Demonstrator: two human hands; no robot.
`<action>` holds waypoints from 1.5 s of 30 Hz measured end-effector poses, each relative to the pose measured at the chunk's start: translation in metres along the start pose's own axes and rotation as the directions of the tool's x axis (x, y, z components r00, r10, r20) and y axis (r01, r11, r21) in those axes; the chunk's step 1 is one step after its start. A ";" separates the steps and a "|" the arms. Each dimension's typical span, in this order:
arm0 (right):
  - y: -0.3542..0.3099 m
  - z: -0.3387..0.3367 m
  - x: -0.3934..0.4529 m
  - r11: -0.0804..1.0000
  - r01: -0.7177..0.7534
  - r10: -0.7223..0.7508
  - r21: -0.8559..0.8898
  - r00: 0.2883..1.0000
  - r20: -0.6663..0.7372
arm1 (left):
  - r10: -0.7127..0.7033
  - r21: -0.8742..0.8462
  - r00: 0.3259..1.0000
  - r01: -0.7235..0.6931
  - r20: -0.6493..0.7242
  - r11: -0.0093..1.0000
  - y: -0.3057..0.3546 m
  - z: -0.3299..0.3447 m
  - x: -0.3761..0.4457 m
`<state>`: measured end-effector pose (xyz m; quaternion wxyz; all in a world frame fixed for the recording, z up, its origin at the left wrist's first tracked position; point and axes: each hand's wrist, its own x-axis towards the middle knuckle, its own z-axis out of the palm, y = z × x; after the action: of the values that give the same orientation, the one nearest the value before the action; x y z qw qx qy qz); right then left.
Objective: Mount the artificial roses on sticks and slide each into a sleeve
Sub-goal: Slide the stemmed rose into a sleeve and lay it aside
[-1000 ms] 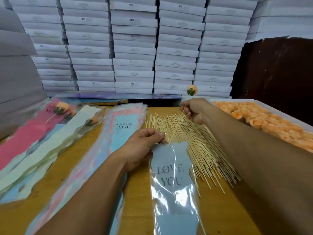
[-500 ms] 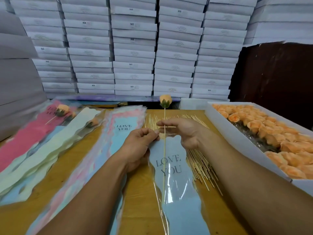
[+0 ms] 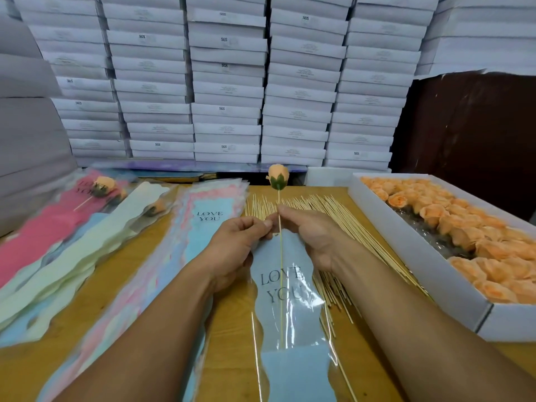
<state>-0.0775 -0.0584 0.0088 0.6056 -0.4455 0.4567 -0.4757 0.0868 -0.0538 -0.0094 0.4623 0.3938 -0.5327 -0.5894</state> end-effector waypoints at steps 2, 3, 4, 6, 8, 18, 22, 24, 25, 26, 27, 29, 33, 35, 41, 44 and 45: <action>0.000 0.000 -0.004 0.999 -0.015 0.013 0.037 0.999 0.048 | 0.000 -0.036 1.000 0.001 0.020 0.999 0.002 0.001 -0.002; -0.002 0.000 -0.006 0.998 -0.029 0.025 0.058 0.997 0.076 | 0.003 -0.063 1.000 -0.001 0.026 0.998 0.002 0.001 -0.002; -0.003 -0.001 -0.007 0.997 -0.039 0.032 0.073 0.995 0.098 | 0.009 -0.090 1.000 -0.007 0.029 0.996 0.001 0.000 -0.001; -0.004 -0.002 -0.009 0.992 -0.060 0.045 0.110 0.990 0.130 | 0.029 -0.124 0.999 -0.025 0.030 0.992 -0.001 0.000 0.001; -0.004 -0.002 -0.009 0.990 -0.067 0.049 0.123 0.988 0.145 | 0.042 -0.131 0.998 -0.036 0.039 0.991 -0.003 -0.001 0.003; 0.000 -0.010 0.005 0.980 -0.130 0.132 0.149 0.991 -0.005 | 0.080 -0.138 0.980 -0.056 0.179 0.989 0.000 0.001 -0.003; -0.004 -0.010 0.002 0.952 -0.129 0.135 0.276 0.991 -0.004 | 0.085 -0.159 0.965 -0.046 0.249 0.986 0.002 0.004 -0.006; -0.006 -0.011 0.002 0.909 -0.083 0.093 0.408 0.996 -0.006 | 0.056 -0.127 0.955 -0.020 0.290 0.992 0.003 0.005 -0.008; -0.007 -0.012 0.002 0.896 -0.059 0.069 0.440 0.998 -0.008 | 0.033 -0.104 0.952 -0.001 0.305 0.995 0.003 0.005 -0.009; -0.007 -0.013 0.002 0.891 -0.037 0.049 0.452 0.999 -0.014 | 0.013 -0.080 0.950 0.013 0.311 0.997 0.002 0.005 -0.008; -0.007 -0.014 0.002 0.893 -0.021 0.033 0.450 0.999 -0.018 | -0.001 -0.062 0.951 0.021 0.310 0.998 0.002 0.005 -0.008; -0.007 -0.016 0.003 0.907 -0.002 0.012 0.420 1.000 -0.019 | -0.006 -0.058 0.954 0.025 0.300 0.998 0.002 0.005 -0.007; -0.006 -0.012 0.001 0.944 -0.033 0.023 0.330 0.999 0.034 | 0.023 -0.089 0.966 0.000 0.257 0.996 0.000 0.004 -0.006; -0.007 -0.010 0.001 0.970 -0.026 0.019 0.242 0.999 0.031 | 0.020 -0.060 0.971 -0.006 0.239 0.998 -0.001 0.004 -0.006; -0.011 -0.011 -0.005 0.996 -0.018 0.017 0.082 1.000 0.009 | 0.049 -0.048 0.987 -0.042 0.153 0.998 0.002 0.005 -0.005; -0.010 -0.011 -0.007 0.994 0.036 -0.036 -0.106 0.999 0.004 | 0.052 -0.028 0.993 -0.049 0.108 0.998 0.001 0.004 -0.003; -0.010 -0.011 -0.006 0.983 0.075 -0.077 -0.167 0.997 -0.005 | 0.054 -0.020 0.994 -0.053 0.095 0.998 0.001 0.003 -0.003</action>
<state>-0.0912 -0.0547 0.0174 0.5451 -0.5089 0.4809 -0.4611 0.0845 -0.0504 -0.0084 0.4555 0.3468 -0.5593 -0.5995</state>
